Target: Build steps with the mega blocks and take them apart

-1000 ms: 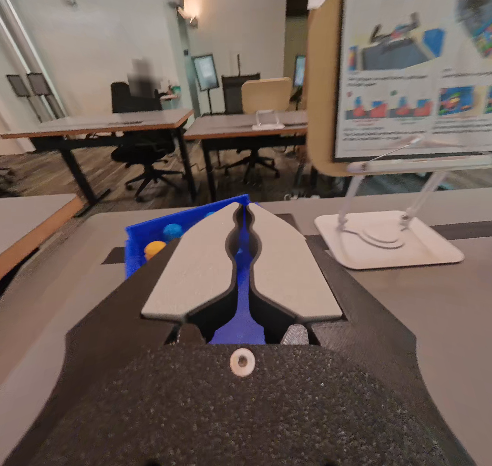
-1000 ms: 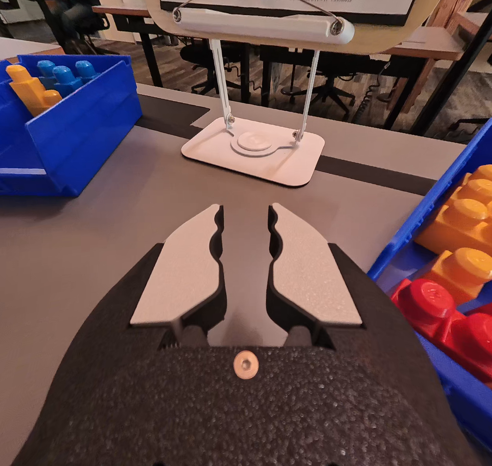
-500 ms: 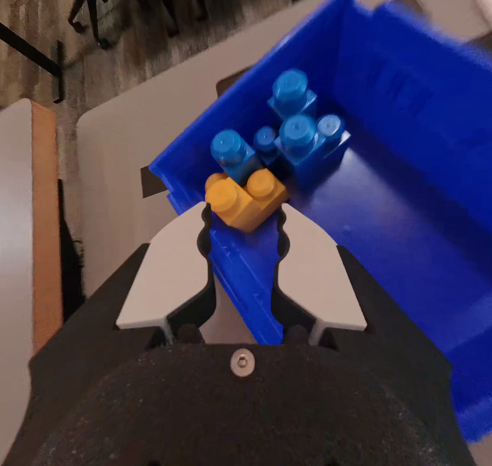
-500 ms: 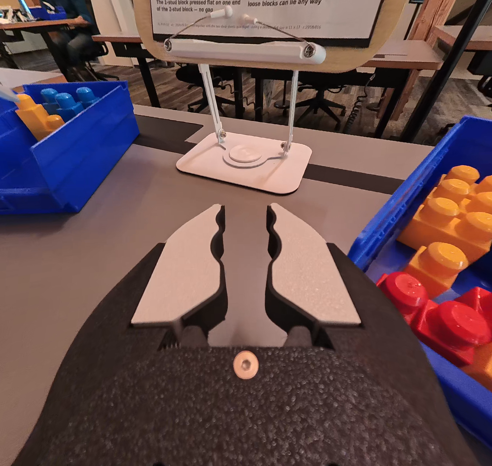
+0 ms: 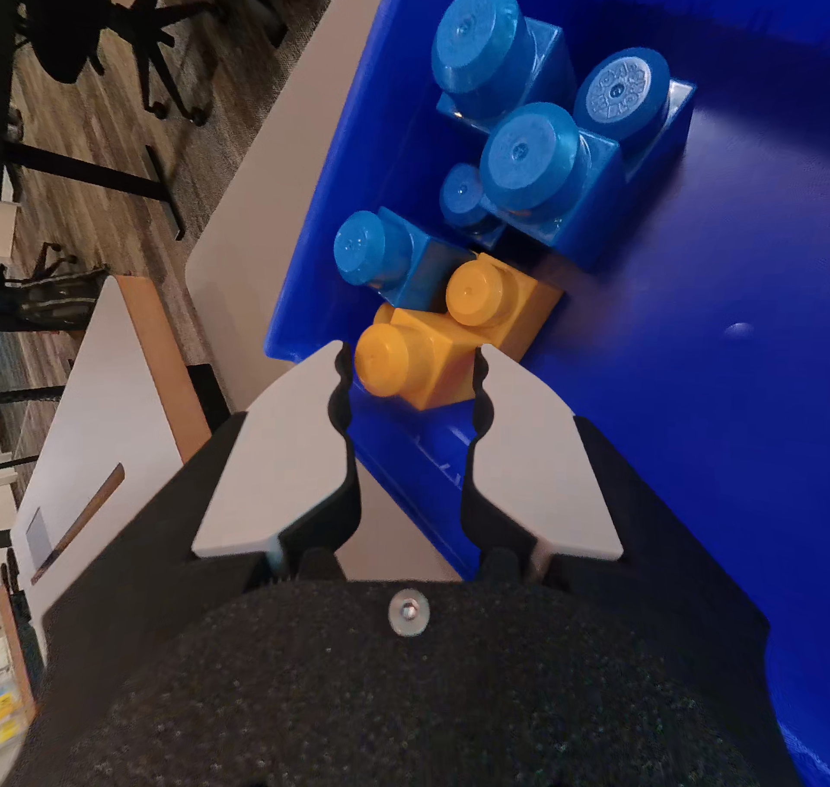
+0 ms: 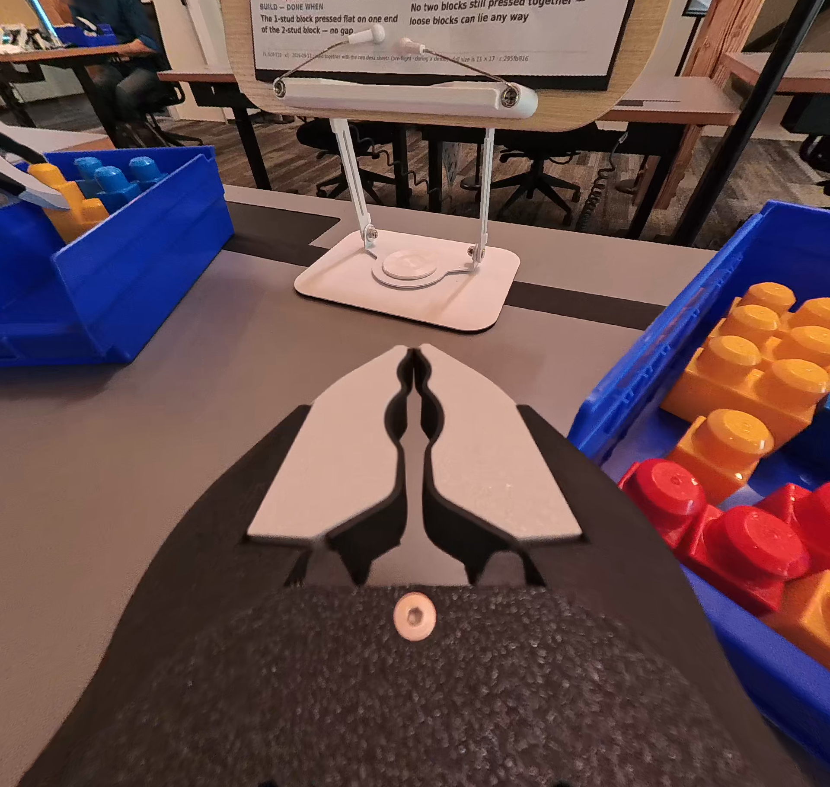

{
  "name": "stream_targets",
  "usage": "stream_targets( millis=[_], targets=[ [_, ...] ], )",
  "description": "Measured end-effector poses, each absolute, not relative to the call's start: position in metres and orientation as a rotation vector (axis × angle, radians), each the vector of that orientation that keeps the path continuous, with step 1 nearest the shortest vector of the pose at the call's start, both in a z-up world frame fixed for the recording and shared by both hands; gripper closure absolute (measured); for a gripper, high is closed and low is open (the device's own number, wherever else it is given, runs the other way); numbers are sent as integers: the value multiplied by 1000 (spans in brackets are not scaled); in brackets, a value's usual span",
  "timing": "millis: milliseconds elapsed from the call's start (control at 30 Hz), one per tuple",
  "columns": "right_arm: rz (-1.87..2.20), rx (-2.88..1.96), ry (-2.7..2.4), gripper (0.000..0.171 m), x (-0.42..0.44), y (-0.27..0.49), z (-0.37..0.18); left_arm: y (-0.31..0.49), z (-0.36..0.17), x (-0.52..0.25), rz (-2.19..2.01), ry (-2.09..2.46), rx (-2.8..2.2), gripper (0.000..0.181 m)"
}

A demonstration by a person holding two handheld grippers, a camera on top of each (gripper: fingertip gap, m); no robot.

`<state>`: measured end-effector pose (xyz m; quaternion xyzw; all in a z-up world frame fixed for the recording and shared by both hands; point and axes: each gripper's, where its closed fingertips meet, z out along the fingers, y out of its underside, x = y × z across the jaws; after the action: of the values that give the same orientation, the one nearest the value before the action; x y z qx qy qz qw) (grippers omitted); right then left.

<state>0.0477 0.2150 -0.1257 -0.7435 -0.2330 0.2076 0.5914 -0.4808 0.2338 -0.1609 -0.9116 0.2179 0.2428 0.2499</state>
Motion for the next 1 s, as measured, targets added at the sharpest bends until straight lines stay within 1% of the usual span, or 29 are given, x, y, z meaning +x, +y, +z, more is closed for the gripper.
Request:
stream_targets(
  millis=[200,400,567,700,800,900,1000],
  targets=[
    [486,-1729,-545,171,47,215,-126,233,-167,-477,658,718,-2522,131],
    [496,-1735,-555,171,45,214,-128,230,-166,-476,676,746,-2524,133],
    [493,-1735,-558,171,46,214,-128,225,-161,-471,716,804,-2514,138],
    [497,-1735,-557,171,45,214,-128,216,-145,-462,732,884,-2486,142],
    [499,-1735,-553,171,47,214,-127,208,-121,-447,703,936,-2444,144],
    [501,-1736,-537,171,50,216,-125,199,-91,-421,659,1002,-2386,145],
    [505,-1732,-519,171,54,217,-121,189,-65,-378,578,1083,-2310,145]
  ],
)
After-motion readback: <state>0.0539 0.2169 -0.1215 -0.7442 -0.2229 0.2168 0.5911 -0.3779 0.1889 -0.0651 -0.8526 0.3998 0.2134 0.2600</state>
